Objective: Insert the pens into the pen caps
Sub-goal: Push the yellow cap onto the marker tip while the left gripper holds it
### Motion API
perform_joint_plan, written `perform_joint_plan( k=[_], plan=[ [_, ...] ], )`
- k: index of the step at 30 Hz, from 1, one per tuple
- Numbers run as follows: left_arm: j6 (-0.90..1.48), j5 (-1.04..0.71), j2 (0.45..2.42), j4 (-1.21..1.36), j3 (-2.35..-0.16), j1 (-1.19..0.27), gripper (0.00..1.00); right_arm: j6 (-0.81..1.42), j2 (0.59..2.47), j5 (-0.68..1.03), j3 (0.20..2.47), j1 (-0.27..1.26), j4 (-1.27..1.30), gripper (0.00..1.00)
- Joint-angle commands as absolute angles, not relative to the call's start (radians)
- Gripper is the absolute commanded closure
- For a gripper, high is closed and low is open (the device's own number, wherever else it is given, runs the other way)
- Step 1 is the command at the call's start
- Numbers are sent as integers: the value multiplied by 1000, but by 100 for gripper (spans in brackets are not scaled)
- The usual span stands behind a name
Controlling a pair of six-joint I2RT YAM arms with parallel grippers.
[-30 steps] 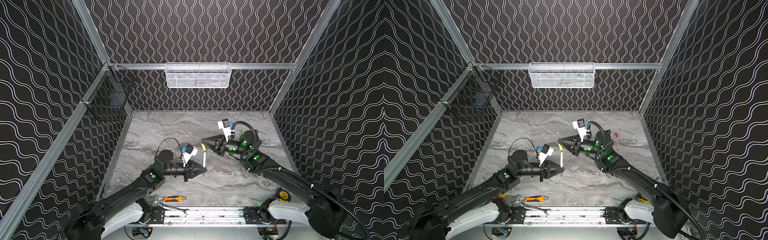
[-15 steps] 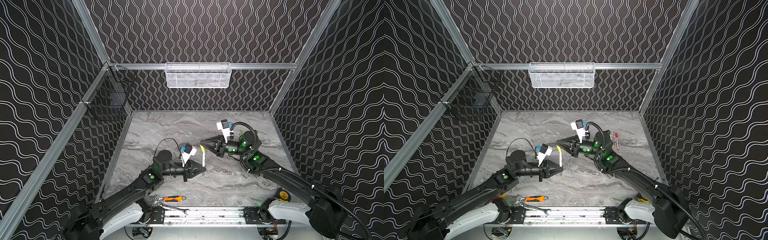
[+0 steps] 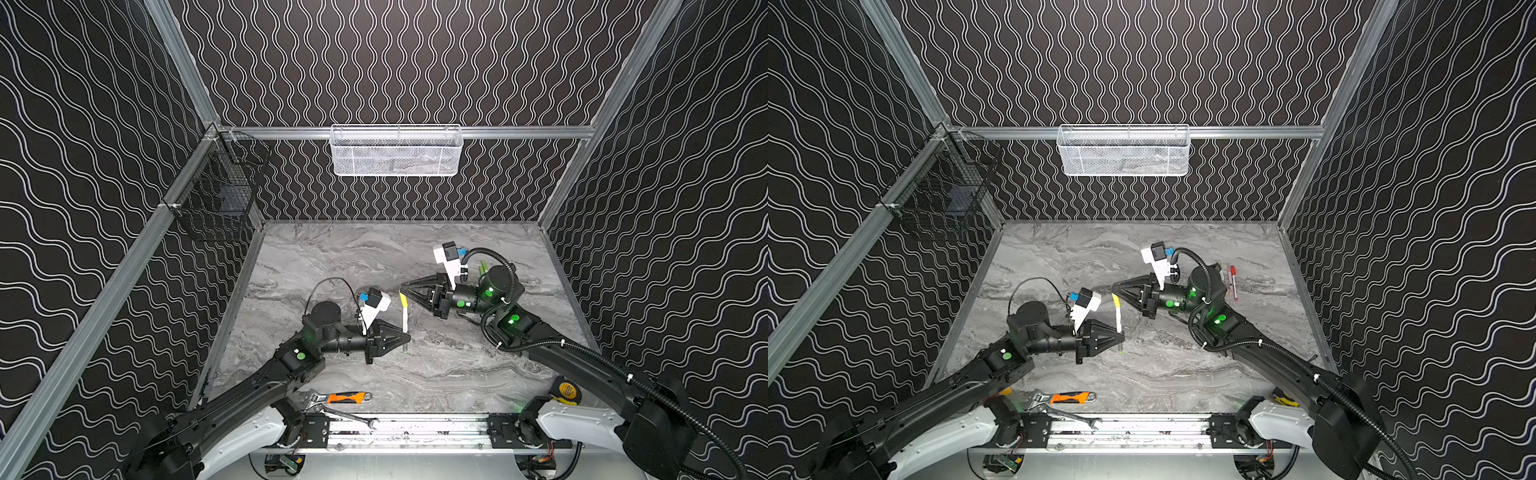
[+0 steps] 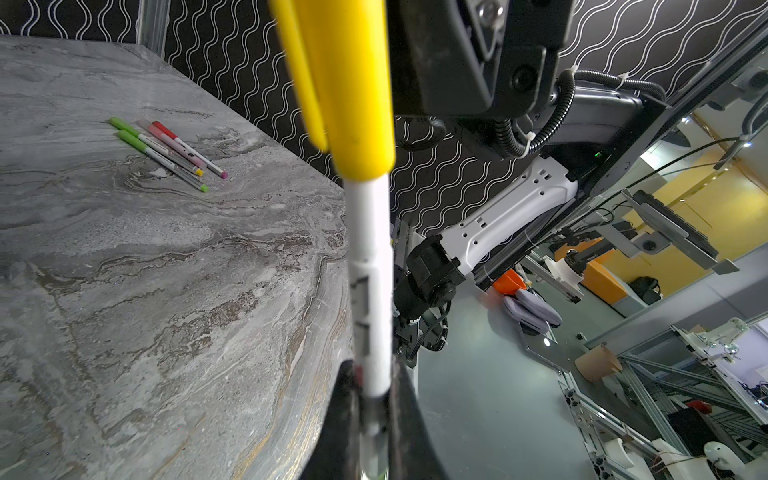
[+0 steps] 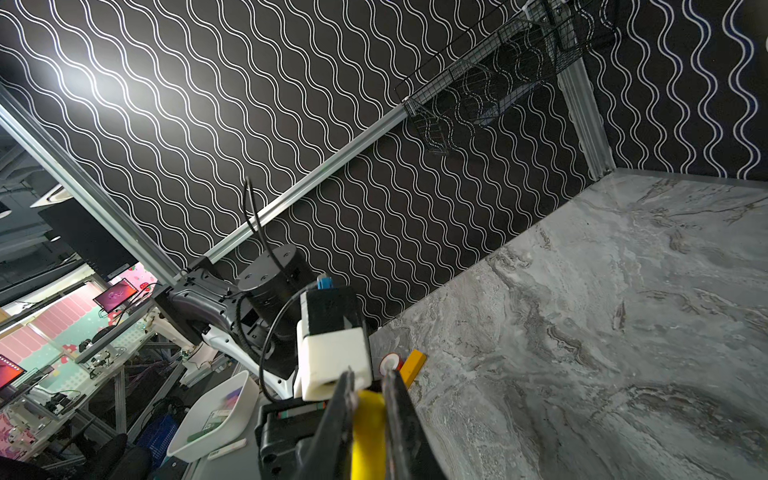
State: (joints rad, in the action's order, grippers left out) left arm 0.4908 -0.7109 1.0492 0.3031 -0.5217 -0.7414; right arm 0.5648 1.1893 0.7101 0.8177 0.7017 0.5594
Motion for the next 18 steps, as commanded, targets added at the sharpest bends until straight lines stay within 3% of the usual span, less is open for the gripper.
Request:
perform_joint_plan(
  k=[1, 18],
  plan=[
    [458, -697, 1039, 304, -544, -741, 100, 569, 1183, 704, 809, 711, 592, 84],
    [377, -626, 990, 175, -610, -739, 100, 494, 1135, 612, 790, 781, 491, 83]
  ],
)
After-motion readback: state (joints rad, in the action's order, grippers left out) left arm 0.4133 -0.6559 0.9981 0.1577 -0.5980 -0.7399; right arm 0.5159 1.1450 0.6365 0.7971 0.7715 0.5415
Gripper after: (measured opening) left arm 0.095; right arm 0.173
